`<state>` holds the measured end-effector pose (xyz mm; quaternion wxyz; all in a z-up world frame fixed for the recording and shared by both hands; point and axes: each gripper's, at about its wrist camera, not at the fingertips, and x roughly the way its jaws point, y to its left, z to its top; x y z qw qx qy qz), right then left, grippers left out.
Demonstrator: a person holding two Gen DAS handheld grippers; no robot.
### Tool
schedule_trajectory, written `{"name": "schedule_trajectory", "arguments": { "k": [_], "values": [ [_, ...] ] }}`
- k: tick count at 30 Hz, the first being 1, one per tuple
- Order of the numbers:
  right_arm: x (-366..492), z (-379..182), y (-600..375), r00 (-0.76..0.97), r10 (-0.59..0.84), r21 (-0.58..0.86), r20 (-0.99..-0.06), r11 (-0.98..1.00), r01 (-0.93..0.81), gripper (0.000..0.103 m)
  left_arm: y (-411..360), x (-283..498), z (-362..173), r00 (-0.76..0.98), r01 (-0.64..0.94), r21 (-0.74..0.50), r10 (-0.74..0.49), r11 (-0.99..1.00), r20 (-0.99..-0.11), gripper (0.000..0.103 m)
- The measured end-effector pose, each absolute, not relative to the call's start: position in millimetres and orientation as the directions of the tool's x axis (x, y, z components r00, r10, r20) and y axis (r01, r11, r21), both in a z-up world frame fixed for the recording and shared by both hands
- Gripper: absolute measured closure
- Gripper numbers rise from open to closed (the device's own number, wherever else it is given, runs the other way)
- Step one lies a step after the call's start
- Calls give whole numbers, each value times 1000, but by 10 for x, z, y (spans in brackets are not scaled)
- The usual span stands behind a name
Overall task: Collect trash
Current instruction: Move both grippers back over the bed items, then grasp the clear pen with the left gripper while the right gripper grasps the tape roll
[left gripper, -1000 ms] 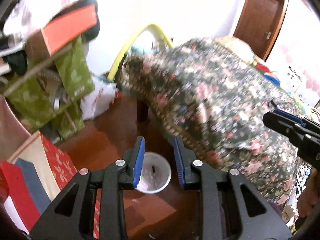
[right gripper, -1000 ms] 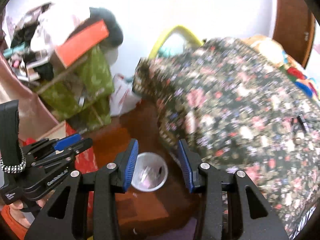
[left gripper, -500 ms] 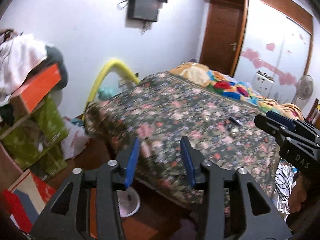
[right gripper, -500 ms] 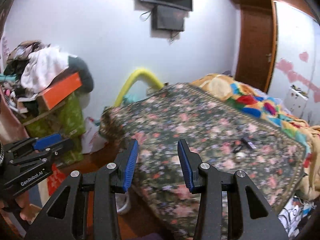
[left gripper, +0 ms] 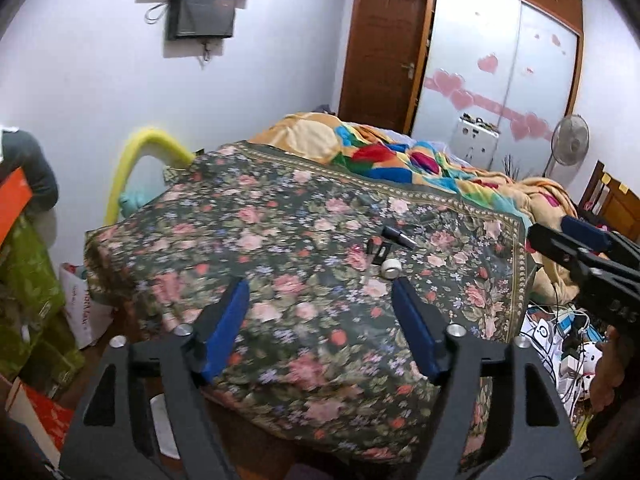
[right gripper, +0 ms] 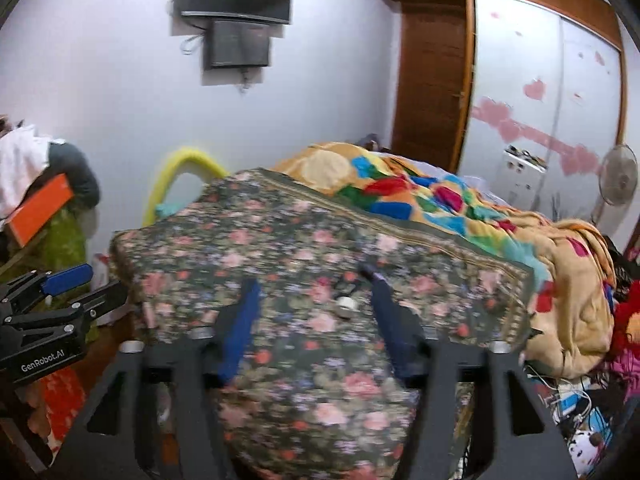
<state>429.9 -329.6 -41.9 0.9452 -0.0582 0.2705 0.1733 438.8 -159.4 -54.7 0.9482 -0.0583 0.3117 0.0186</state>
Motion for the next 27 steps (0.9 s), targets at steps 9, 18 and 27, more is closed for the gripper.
{"name": "schedule_trajectory", "arguments": {
  "k": [9, 18, 27],
  "values": [
    [4929, -816, -3753, 760, 224, 22, -610, 964, -266, 22, -1904, 5173, -1043, 738, -33, -124, -59, 992, -672, 15],
    [5720, -1593, -3726, 638, 239, 109, -732, 965, -237, 22, -1917, 5875, -1760, 672, -18, -74, -42, 997, -739, 15],
    [6432, -2307, -3494, 481, 349, 286, -804, 937, -203, 23, -1836, 6343, -2273, 622, 10, -78, -67, 997, -780, 16]
  ]
}}
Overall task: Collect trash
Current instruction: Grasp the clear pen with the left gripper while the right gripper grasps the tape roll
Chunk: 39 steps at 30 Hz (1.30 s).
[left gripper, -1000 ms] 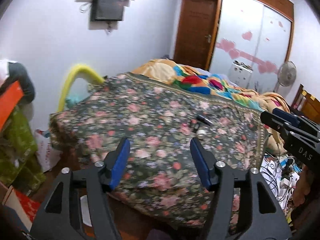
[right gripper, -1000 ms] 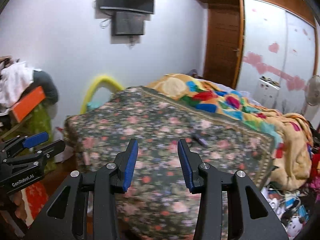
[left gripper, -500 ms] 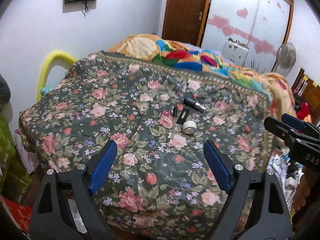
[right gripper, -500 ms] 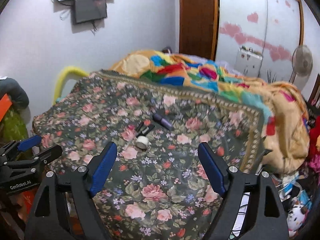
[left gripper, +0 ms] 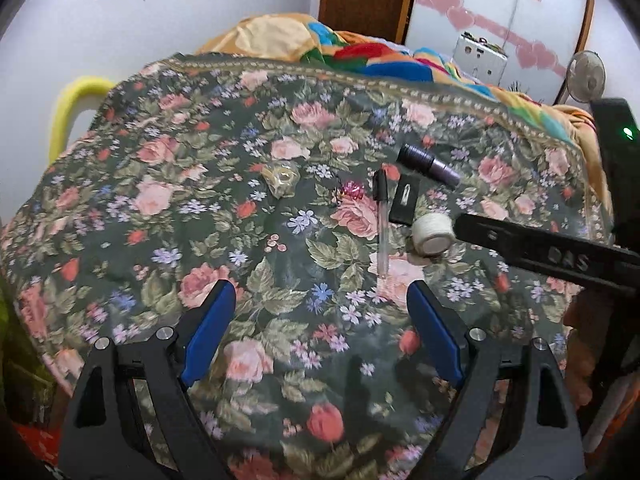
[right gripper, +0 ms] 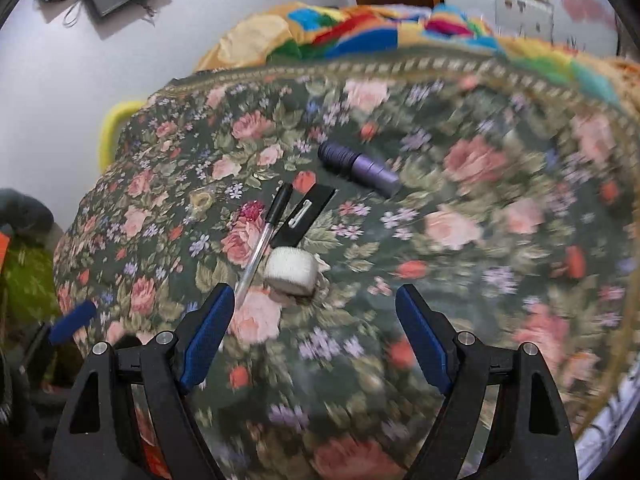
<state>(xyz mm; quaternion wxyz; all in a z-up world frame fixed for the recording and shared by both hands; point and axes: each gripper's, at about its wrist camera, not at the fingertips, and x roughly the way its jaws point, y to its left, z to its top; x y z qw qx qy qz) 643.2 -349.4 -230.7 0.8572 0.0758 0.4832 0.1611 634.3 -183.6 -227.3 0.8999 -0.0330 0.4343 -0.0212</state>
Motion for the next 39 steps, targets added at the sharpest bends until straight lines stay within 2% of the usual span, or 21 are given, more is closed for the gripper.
{"name": "schedule_trajectory", "arguments": {
  "k": [3, 5, 7, 8, 13, 18, 20, 26, 33, 39],
  "values": [
    [6597, -2462, -3427, 446, 379, 325, -811, 925, -196, 34, -1834, 6461, -2377, 618, 12, -75, -66, 997, -783, 24],
    [6676, -2553, -3383, 419, 394, 340, -818, 919, -200, 45, -1842, 6534, -2435, 611, 24, -79, -77, 997, -788, 28],
    [6721, -2621, -3325, 394, 409, 346, -823, 912, -222, 64, -1859, 6595, -2488, 602, 38, -94, -98, 995, -792, 32],
    [6716, -2645, -3303, 383, 414, 345, -826, 908, -238, 67, -1876, 6628, -2510, 596, 48, -101, -109, 994, -795, 36],
    [6623, -2577, -3377, 459, 368, 287, -808, 928, -239, 68, -2026, 6812, -2607, 570, 100, -123, -158, 987, -806, 50],
    [6581, -2518, -3574, 499, 318, 244, -806, 947, -210, 68, -2250, 7022, -2692, 548, 159, -116, -185, 980, -816, 73],
    [6589, -2507, -3628, 505, 304, 231, -808, 952, -203, 68, -2320, 7113, -2739, 532, 172, -118, -193, 978, -824, 77],
    [6572, -2470, -3704, 523, 270, 194, -808, 961, -197, 68, -2491, 7222, -2780, 556, 184, -24, -124, 983, -822, 96],
    [6464, -2340, -3736, 543, 254, 176, -800, 965, -192, 68, -2494, 7052, -2702, 544, 182, -28, -124, 983, -830, 96],
    [6279, -2082, -3711, 566, 248, 161, -786, 966, -200, 68, -2467, 6727, -2290, 568, 187, -59, -157, 981, -808, 96]
  ]
}}
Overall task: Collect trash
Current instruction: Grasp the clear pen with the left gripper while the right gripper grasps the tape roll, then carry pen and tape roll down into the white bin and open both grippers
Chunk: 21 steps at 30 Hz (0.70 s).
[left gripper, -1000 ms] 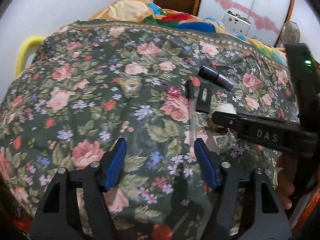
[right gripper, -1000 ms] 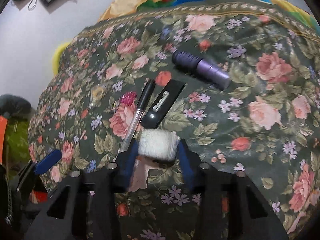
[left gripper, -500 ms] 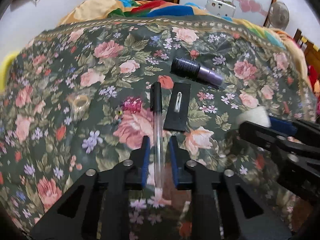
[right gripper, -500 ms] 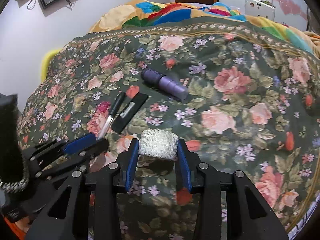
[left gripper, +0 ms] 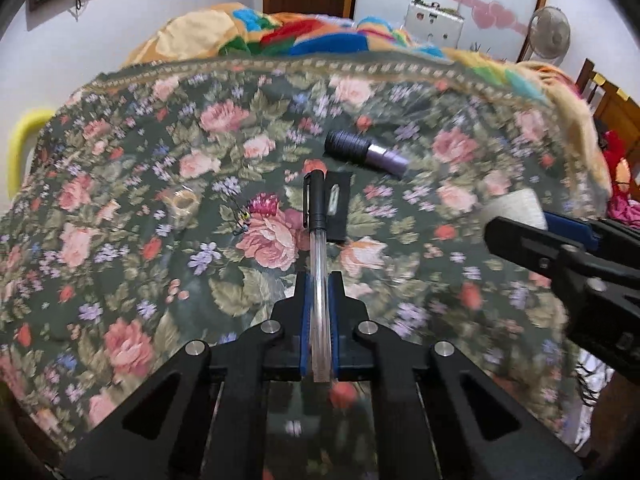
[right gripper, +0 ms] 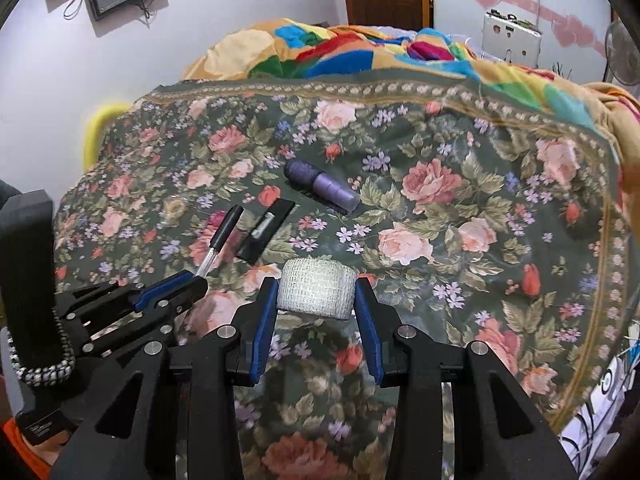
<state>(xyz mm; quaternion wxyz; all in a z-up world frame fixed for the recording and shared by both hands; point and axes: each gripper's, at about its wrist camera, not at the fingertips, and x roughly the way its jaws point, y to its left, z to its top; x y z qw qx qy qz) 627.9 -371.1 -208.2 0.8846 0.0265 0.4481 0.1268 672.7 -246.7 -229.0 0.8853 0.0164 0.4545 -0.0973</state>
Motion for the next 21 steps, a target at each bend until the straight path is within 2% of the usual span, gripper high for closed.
{"name": "schedule_trajectory", "arguments": {
  "k": [13, 21],
  "values": [
    [5543, -1107, -3449, 661, 263, 112, -702, 959, -262, 68, -2178, 5715, -1025, 700, 149, -55, -144, 987, -700, 96],
    [4966, -605, -3093, 699, 318, 106, -641, 938, -329, 68, -1776, 4946, -535, 759, 92, -51, -104, 994, -642, 96]
  ]
}}
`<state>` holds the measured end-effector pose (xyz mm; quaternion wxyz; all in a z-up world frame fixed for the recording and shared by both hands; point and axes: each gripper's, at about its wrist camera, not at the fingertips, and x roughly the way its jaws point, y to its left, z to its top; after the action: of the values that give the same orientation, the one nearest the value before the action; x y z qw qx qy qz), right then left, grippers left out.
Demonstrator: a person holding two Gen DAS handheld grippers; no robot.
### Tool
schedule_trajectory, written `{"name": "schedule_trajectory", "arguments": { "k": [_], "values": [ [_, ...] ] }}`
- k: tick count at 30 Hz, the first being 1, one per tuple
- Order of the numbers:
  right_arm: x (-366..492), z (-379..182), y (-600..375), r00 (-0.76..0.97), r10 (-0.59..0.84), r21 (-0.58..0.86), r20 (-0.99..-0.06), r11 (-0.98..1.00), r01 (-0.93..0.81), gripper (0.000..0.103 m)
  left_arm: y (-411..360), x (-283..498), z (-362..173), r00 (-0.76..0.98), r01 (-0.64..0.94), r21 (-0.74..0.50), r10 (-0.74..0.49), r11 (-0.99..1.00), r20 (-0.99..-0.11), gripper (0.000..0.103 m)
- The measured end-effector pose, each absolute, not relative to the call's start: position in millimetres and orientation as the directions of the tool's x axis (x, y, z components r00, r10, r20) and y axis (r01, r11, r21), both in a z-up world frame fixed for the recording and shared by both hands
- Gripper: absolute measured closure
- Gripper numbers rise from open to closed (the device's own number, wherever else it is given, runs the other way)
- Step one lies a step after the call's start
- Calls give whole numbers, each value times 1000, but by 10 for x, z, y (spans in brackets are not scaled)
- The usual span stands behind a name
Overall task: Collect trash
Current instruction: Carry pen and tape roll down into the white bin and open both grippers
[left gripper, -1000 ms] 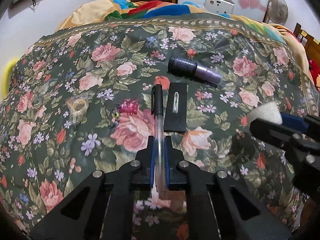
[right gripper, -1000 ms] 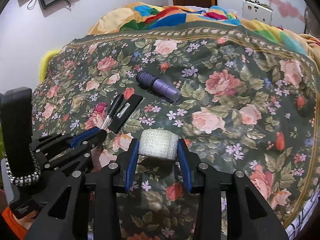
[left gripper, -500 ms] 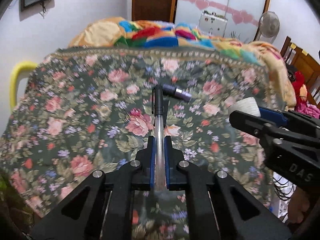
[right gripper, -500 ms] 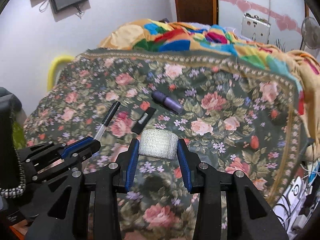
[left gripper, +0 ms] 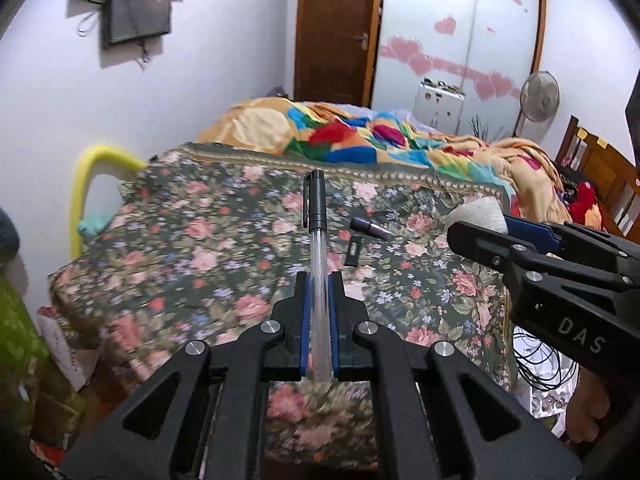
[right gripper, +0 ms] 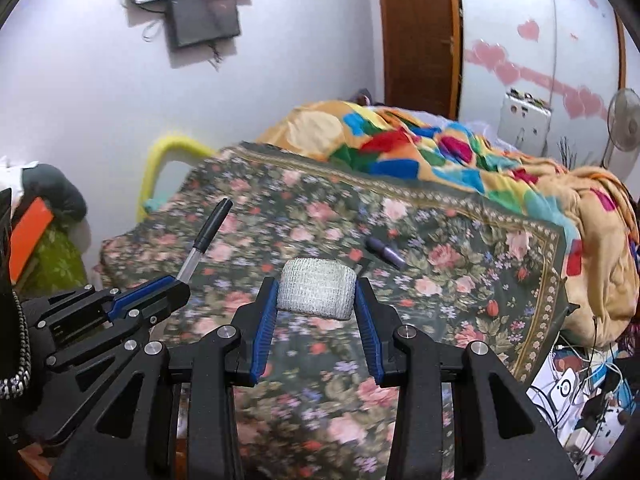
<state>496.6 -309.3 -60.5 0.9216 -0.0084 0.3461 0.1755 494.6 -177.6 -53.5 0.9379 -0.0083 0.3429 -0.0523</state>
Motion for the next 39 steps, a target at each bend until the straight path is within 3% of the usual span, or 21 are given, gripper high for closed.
{"name": "schedule_trajectory", "arguments": {
  "k": [10, 19, 30, 39],
  "values": [
    [4250, -375, -2406, 675, 418, 112, -608, 887, -448, 68, -969, 4032, -349, 784, -37, -64, -11, 997, -621, 96],
    [3869, -546, -1691, 594, 495, 120, -635, 822, -556, 68, -73, 3358, -557, 751, -189, -77, 94, 979, -654, 96],
    [3611, -1095, -778, 434, 527, 132, -731, 733, -668, 68, 849, 2956, -1271, 649, -343, -108, 152, 933, -746, 96],
    [3542, -1693, -109, 288, 483, 130, -827, 662, -738, 68, 1344, 2944, -2118, 518, -428, -154, 102, 891, -849, 96]
  ]
}}
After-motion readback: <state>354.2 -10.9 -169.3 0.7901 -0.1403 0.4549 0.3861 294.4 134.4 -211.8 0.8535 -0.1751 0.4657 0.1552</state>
